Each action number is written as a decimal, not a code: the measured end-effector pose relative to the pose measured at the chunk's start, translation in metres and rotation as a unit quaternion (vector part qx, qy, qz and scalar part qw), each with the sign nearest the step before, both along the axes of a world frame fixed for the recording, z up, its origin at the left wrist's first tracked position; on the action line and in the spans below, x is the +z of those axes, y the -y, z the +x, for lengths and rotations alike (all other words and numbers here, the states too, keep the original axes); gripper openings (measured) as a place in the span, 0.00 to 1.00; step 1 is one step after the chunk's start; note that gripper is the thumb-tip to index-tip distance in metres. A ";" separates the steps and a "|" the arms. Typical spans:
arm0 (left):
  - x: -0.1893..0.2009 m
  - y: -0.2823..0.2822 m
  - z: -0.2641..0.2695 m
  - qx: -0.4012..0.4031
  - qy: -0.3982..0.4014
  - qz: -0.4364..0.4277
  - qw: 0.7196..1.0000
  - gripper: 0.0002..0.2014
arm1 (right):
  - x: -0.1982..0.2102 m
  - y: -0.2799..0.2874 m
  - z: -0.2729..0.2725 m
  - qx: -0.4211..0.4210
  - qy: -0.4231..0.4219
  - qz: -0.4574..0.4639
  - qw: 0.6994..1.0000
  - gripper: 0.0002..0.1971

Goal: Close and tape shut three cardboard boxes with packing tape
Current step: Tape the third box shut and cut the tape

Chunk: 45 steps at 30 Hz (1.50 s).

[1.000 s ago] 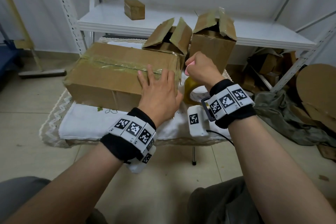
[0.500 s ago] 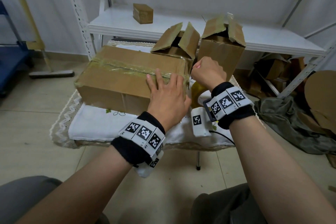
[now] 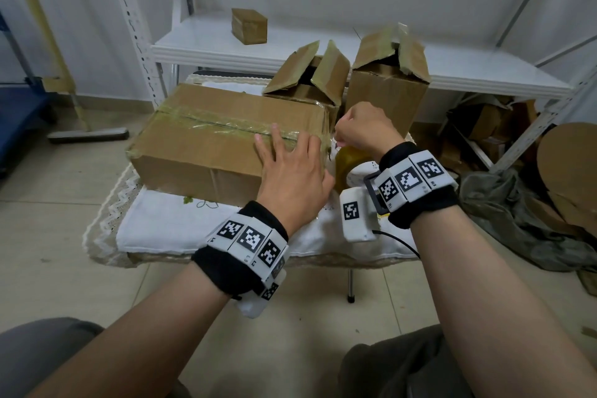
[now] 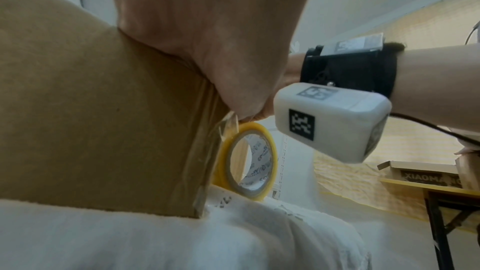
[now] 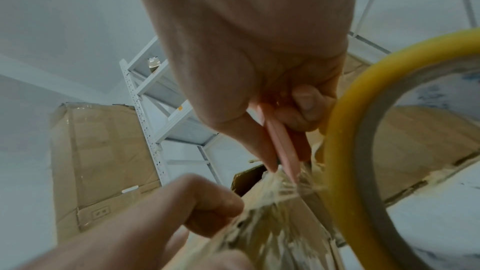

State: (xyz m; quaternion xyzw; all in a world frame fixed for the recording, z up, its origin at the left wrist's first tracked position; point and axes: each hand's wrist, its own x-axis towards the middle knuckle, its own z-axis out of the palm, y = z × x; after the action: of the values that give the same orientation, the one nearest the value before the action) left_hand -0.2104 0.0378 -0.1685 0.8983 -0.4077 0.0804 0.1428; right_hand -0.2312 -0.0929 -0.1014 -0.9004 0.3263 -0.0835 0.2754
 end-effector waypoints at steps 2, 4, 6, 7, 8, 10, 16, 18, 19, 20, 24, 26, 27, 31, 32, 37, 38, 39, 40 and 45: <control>0.000 0.000 0.000 0.001 0.002 0.001 1.000 0.20 | 0.001 0.002 -0.001 0.002 0.008 0.014 1.000 0.10; 0.001 0.000 0.000 0.002 0.004 0.000 1.000 0.21 | 0.002 0.004 -0.002 0.008 0.015 0.023 1.000 0.09; 0.000 0.000 0.000 0.002 0.004 0.001 1.000 0.21 | 0.003 0.004 -0.004 0.014 0.015 0.030 0.999 0.10; 0.000 0.000 0.000 0.002 0.005 0.001 1.000 0.21 | 0.003 0.004 -0.005 0.016 0.015 0.031 0.999 0.11; 0.000 0.000 0.000 0.002 0.007 0.001 1.000 0.21 | 0.003 0.005 -0.006 0.017 0.016 0.031 0.999 0.11; 0.001 0.000 0.000 0.003 0.008 0.001 1.000 0.21 | 0.004 0.006 -0.008 0.023 0.018 0.031 0.999 0.11; 0.002 -0.001 -0.001 0.004 0.007 0.001 1.000 0.23 | 0.006 0.004 -0.011 0.042 0.004 0.034 0.999 0.10; 0.002 -0.001 -0.001 0.005 0.006 0.000 1.000 0.23 | 0.006 0.002 -0.010 0.046 -0.005 0.030 0.998 0.10; 0.002 -0.001 -0.001 0.005 0.004 0.000 1.000 0.23 | 0.006 0.002 -0.010 0.047 -0.008 0.030 0.998 0.10; 0.002 0.000 -0.001 0.005 0.003 -0.001 1.000 0.22 | 0.006 0.002 -0.010 0.047 -0.009 0.033 0.998 0.09; 0.000 0.000 0.001 0.003 0.010 0.002 1.000 0.23 | 0.004 0.010 -0.013 0.017 0.021 0.044 0.999 0.09; -0.001 -0.001 0.003 -0.003 0.017 0.009 1.000 0.25 | 0.001 0.018 -0.016 -0.019 0.087 0.057 0.994 0.09; -0.001 -0.001 0.003 -0.007 0.018 0.011 1.000 0.27 | 0.000 0.023 -0.018 -0.039 0.131 0.077 0.988 0.10; 0.000 -0.002 0.004 -0.025 0.019 0.023 0.999 0.25 | -0.006 0.043 -0.030 -0.106 0.248 0.133 0.954 0.08; 0.000 -0.001 0.004 -0.029 0.018 0.029 0.999 0.24 | -0.008 0.048 -0.033 -0.116 0.258 0.131 0.950 0.09; 0.004 0.003 0.004 -0.036 -0.003 0.056 0.998 0.24 | -0.020 0.069 -0.046 -0.144 0.202 0.084 0.965 0.12; 0.005 0.004 0.004 -0.037 -0.004 0.057 0.998 0.24 | -0.023 0.071 -0.047 -0.147 0.176 0.076 0.970 0.12; 0.006 0.004 0.004 -0.038 -0.007 0.057 0.998 0.23 | -0.026 0.072 -0.048 -0.149 0.149 0.073 0.975 0.12; 0.007 0.004 0.004 -0.040 -0.009 0.056 0.998 0.22 | -0.030 0.072 -0.049 -0.148 0.117 0.071 0.979 0.12; 0.007 0.003 0.005 -0.047 -0.012 0.055 0.997 0.21 | -0.030 0.061 -0.051 -0.100 -0.024 0.053 0.993 0.10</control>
State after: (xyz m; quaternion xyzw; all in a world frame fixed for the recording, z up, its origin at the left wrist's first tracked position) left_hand -0.2054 0.0348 -0.1613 0.8858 -0.4510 0.0401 0.1017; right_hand -0.2822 -0.1537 -0.1313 -0.8491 0.4253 -0.0718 0.3050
